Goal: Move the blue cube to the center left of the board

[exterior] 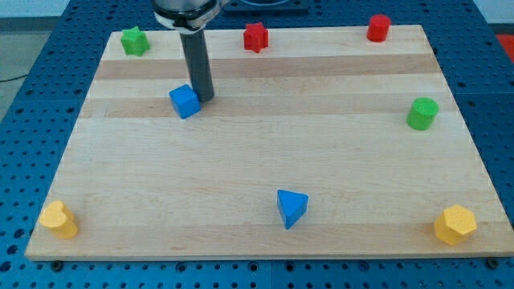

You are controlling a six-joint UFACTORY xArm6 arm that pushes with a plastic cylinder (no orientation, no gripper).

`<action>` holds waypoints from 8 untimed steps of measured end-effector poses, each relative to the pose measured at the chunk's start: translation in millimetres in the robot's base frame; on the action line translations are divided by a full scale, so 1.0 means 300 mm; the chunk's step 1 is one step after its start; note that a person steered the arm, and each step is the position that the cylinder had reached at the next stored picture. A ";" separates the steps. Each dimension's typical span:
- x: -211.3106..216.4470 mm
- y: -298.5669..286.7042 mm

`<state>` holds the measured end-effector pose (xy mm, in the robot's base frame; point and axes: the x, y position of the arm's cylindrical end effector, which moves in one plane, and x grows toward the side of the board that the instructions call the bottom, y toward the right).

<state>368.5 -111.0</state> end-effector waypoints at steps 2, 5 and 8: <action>0.055 -0.041; 0.178 -0.106; 0.015 -0.121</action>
<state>372.9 -147.2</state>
